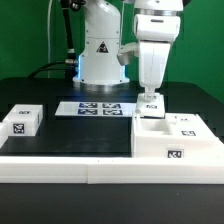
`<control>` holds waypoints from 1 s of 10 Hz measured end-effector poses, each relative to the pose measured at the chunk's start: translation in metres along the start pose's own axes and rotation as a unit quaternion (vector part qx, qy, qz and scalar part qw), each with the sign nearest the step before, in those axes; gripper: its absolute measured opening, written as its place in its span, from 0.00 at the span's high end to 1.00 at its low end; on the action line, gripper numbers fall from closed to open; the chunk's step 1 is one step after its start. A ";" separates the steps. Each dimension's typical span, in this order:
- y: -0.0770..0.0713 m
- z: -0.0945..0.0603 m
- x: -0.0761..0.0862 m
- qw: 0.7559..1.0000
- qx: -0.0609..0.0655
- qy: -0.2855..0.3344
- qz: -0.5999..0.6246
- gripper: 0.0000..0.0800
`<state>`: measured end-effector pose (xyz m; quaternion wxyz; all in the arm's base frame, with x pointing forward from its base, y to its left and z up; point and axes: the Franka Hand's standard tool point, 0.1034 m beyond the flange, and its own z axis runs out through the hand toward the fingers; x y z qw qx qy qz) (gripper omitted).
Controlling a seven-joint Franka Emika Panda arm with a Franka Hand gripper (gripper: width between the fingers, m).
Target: Assemble cabinet
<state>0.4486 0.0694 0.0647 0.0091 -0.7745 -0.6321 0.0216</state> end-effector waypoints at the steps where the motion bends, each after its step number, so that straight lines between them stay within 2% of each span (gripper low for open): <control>1: 0.001 0.001 0.000 1.000 0.001 0.000 0.001 0.91; 6: -0.001 0.002 -0.001 1.000 0.002 0.000 0.002 0.91; 10: 0.006 0.001 -0.004 1.000 0.002 -0.002 -0.013 0.91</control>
Offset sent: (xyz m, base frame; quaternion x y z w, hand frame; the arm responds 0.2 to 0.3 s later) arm 0.0000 0.0000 0.0000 0.0000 0.0000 0.0000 1.0000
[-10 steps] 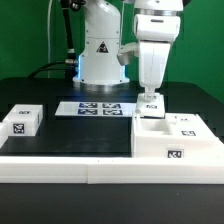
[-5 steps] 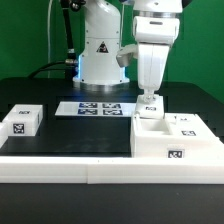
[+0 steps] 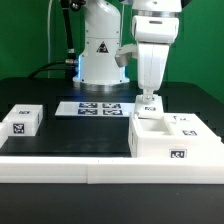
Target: Assemble cabinet
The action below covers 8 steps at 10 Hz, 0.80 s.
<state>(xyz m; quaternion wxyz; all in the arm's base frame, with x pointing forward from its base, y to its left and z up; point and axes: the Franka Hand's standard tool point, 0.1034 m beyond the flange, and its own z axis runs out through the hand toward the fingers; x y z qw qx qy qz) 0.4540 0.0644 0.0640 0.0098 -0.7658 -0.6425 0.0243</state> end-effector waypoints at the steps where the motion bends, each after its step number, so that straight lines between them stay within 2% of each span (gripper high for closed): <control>1: 0.002 0.000 -0.001 1.000 0.003 -0.002 -0.003 0.91; 6: 0.001 0.001 -0.001 1.000 0.004 -0.002 -0.003 0.91; 8: 0.005 0.002 -0.003 1.000 0.004 -0.001 -0.027 0.91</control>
Offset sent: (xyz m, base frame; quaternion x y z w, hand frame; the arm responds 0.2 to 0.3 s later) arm 0.0000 0.0000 0.0000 0.0000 0.0000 0.0000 1.0000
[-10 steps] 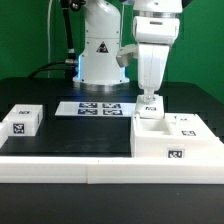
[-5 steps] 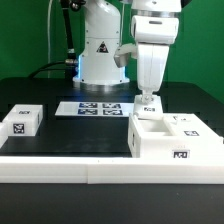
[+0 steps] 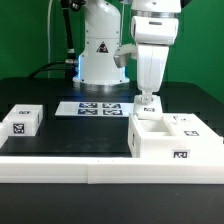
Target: Assemble cabinet
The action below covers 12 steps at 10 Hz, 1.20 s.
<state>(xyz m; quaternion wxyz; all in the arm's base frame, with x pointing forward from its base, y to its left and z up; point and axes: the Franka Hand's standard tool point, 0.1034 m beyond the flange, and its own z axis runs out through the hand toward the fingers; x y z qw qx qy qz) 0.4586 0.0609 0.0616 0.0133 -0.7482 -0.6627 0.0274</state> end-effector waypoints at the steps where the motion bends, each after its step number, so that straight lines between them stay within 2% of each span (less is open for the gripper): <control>1: 0.004 -0.001 0.001 1.000 -0.001 0.001 -0.002 0.91; 5: 0.015 0.000 0.003 0.999 -0.006 -0.002 -0.037 0.91; 6: 0.014 0.001 0.002 0.999 -0.010 -0.001 -0.038 0.91; 10: 0.016 0.001 0.003 0.999 -0.011 -0.001 -0.038 0.91; 12: 0.041 -0.001 0.004 0.999 -0.018 0.002 -0.040 0.91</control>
Offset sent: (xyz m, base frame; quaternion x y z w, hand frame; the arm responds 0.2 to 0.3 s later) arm 0.0162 -0.0011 -0.0027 0.0105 -0.0235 -0.0696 0.9972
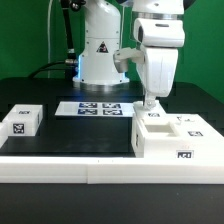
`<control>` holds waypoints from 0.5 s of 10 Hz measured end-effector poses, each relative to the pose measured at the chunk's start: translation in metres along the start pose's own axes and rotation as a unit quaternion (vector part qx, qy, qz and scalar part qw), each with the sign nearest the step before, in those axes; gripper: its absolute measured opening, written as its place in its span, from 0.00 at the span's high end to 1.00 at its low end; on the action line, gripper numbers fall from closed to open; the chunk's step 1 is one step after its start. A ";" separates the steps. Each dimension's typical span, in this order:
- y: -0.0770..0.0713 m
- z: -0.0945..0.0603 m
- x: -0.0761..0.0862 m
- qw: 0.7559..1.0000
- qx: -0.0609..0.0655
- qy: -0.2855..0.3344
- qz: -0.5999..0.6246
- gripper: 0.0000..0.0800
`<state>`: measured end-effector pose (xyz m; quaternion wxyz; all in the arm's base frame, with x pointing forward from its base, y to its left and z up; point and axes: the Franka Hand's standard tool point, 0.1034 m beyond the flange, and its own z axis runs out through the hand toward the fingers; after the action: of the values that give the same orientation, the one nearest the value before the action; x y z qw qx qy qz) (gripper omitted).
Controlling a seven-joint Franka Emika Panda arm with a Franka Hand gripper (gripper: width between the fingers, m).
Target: Assemble cabinet
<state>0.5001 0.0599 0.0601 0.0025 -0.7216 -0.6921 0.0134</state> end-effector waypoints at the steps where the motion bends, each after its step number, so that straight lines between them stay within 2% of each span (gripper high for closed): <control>1: 0.012 0.000 0.000 1.000 -0.003 0.001 0.001 0.91; 5: 0.054 -0.001 -0.001 1.000 -0.021 0.007 0.008 0.91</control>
Offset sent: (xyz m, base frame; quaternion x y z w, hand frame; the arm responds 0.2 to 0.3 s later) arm 0.0406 0.0100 -0.0132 0.0081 0.0225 -0.0095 0.9997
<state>0.5543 0.0569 0.0597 -0.0081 -0.7268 -0.6868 -0.0067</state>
